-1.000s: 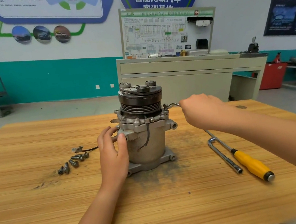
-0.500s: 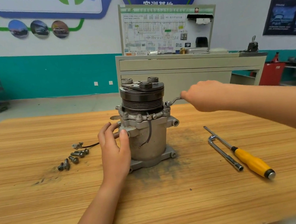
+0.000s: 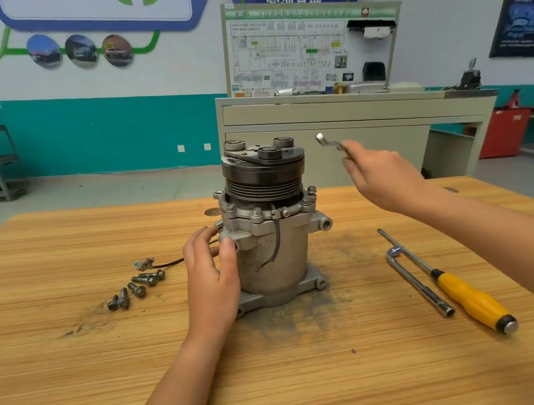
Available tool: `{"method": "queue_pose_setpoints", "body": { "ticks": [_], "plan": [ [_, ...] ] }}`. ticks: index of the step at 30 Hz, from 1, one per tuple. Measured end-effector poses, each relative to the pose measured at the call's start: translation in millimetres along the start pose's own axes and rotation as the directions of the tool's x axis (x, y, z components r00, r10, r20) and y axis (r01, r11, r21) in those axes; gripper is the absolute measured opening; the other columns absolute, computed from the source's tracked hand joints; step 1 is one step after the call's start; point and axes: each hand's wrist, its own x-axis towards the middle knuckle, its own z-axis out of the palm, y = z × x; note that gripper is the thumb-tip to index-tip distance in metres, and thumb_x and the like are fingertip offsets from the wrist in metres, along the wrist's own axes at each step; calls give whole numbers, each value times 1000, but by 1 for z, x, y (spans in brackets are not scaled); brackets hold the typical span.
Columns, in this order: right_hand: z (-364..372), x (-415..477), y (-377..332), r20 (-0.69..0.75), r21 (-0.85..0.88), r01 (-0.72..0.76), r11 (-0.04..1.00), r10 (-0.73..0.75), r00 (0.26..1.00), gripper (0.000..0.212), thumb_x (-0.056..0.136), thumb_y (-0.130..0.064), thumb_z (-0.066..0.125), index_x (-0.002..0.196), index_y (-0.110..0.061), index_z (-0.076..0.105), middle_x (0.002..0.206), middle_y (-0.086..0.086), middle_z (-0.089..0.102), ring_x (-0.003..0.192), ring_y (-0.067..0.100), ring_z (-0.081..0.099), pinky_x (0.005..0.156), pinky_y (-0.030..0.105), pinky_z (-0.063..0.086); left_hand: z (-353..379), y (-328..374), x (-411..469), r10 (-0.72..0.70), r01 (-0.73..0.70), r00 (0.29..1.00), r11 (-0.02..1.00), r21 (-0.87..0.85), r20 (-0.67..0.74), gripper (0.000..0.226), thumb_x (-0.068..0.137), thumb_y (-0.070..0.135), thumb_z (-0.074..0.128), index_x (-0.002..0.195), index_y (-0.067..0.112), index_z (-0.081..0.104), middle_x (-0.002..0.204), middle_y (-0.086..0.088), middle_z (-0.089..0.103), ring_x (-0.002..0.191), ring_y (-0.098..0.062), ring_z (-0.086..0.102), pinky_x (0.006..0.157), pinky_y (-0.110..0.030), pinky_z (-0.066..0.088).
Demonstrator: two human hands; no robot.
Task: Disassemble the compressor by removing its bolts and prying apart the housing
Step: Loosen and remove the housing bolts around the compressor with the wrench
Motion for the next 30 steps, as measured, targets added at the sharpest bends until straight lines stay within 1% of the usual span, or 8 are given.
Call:
{"method": "queue_pose_setpoints", "body": {
  "ticks": [4,7,9,12,15,20,25,30],
  "plan": [
    [-20,-15,-6,210,-79,14,997,3,978,31,100,-32,29,124,-18,42,60,-3,44,55,18,45,49,29,32,-1,2,0,-3,3,1000,1000,1,-2,32,99,23,40,128,12,47,127,2,38,91,36,32,71,10,23],
    [-29,-20,-17,322,-166,23,986,32,946,33,100,-33,29,125,-19,44,79,1,57,68,18,48,58,30,38,-1,2,0,-7,7,1000,1000,0,-2,33,99,23,40,129,11,47,127,2,39,91,36,32,71,10,23],
    [-32,-20,-23,385,-207,23,978,60,921,33,100,-31,28,122,-16,46,85,3,57,74,19,49,62,30,39,-1,2,0,-11,11,1000,1000,-5,-2,33,99,24,40,129,11,47,127,2,39,91,36,33,71,10,24],
    [-34,-16,-28,404,-225,27,974,68,912,31,100,-30,28,114,-14,50,69,-4,43,70,18,47,55,28,33,-2,2,0,-21,21,1000,1000,-13,1,34,98,25,40,129,13,47,128,1,39,90,36,33,70,10,25],
    [-34,-17,-35,368,-255,15,967,82,926,27,100,-29,28,109,-14,50,64,-5,38,63,16,44,49,27,30,-1,2,0,-30,30,1000,999,-20,1,34,98,26,40,129,13,47,132,-3,39,90,36,33,69,9,26],
    [-37,-18,-52,375,-429,95,898,82,923,8,95,-10,33,91,-12,38,59,0,35,49,14,32,41,27,22,-1,1,-1,-26,26,1000,999,-30,-3,36,99,25,40,130,8,46,140,-7,33,89,39,29,67,11,25],
    [-51,-11,-60,442,-475,216,853,19,897,14,96,-22,33,87,-14,39,60,-1,35,49,13,32,41,25,22,-1,0,-1,-31,31,1000,999,-39,0,36,98,26,40,129,10,46,141,-5,31,89,38,32,67,10,27],
    [-56,-7,-64,508,-459,199,866,72,858,21,97,-25,30,86,-13,43,64,-1,37,53,13,35,47,26,30,-2,-1,-1,-46,46,999,998,-49,6,36,98,28,40,129,12,46,138,-1,32,88,34,37,68,9,29]
  ]
}}
